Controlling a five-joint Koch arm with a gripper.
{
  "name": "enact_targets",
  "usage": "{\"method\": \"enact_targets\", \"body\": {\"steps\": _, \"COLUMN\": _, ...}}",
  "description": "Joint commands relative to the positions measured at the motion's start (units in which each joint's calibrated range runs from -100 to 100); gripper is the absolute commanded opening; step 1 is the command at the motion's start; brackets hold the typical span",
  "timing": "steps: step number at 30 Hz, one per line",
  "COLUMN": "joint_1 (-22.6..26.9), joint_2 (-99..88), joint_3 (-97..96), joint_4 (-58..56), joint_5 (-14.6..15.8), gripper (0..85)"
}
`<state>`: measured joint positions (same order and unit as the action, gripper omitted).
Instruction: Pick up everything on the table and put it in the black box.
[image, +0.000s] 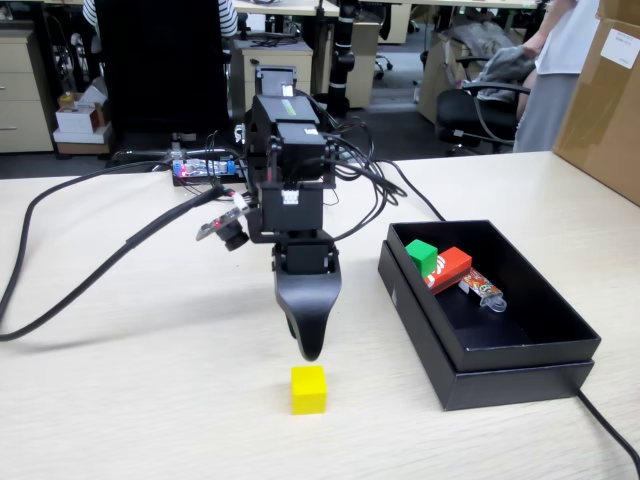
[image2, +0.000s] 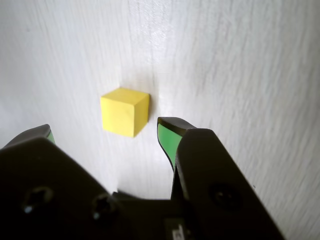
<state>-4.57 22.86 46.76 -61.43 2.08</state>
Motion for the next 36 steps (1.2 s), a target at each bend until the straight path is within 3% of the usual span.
{"method": "enact_targets", "body": {"steps": 1, "joint_1": -0.7, "joint_2": 3.2, "joint_3": 8.7, "joint_4": 2.1, "joint_5": -0.9, "gripper": 41.6}}
{"method": "enact_targets", "body": {"steps": 27, "joint_1": 0.2, "joint_2": 17.4, "joint_3": 14.8, "joint_4": 2.0, "joint_5": -1.6, "gripper": 41.1}}
{"method": "enact_targets", "body": {"steps": 34, "joint_1": 0.2, "joint_2": 18.3, "joint_3": 14.1, "joint_4": 1.8, "joint_5": -2.2, "gripper": 27.9}}
{"method": "enact_targets", "body": {"steps": 36, "joint_1": 0.1, "joint_2": 18.3, "joint_3": 14.0, "joint_4": 1.5, "joint_5": -2.3, "gripper": 27.8}}
